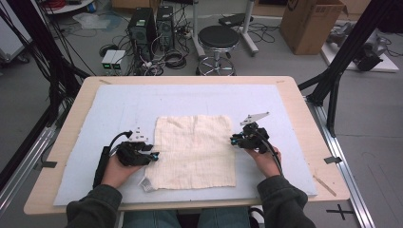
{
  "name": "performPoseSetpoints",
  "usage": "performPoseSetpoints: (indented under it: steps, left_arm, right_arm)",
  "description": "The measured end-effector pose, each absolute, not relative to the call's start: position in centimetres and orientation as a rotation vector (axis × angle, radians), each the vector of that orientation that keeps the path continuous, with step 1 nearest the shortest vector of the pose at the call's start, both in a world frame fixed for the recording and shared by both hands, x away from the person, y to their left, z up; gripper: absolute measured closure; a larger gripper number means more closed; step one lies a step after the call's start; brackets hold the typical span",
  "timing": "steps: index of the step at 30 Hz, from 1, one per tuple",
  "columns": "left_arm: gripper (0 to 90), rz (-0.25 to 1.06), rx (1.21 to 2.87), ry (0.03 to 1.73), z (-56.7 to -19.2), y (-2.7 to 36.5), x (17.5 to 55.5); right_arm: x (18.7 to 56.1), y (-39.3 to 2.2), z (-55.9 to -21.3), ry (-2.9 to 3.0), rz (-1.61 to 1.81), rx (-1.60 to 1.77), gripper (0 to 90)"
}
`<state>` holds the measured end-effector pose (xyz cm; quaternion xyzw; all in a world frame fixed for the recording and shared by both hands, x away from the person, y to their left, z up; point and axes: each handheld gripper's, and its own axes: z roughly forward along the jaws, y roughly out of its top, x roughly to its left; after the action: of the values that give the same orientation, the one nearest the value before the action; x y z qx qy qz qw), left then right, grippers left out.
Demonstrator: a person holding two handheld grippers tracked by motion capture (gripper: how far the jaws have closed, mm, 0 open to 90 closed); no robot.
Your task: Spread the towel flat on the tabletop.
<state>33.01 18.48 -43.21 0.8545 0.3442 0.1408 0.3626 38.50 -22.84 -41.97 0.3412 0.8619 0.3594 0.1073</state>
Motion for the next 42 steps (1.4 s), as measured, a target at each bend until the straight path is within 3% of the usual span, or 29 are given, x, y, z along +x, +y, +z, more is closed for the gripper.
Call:
performPoseSetpoints:
  steps: [8,19,25,33,42]
  left_arm:
    - [59.3,0.383,2.120,0.842,-42.3,18.7,32.3]
    - [72.2,0.357,2.203,0.776,-42.7,17.9,31.8]
    - [70.7,0.348,2.243,0.794,-43.1,17.8,31.9]
    - [67.4,0.342,2.151,0.832,-42.9,19.3,31.4]
    - [59.6,0.311,2.028,0.831,-41.9,20.3,30.8]
  right_arm:
    - [36.9,-22.1,-41.8,2.587,1.151,0.903,63.3]
    - [35.4,-20.9,-42.9,2.684,1.115,0.837,62.7]
    - [35.0,-20.8,-43.4,2.711,1.064,0.820,61.5]
    - [34.1,-21.3,-43.5,2.695,1.044,0.770,60.7]
    - [34.1,-21.8,-42.8,2.652,1.153,0.804,47.2]
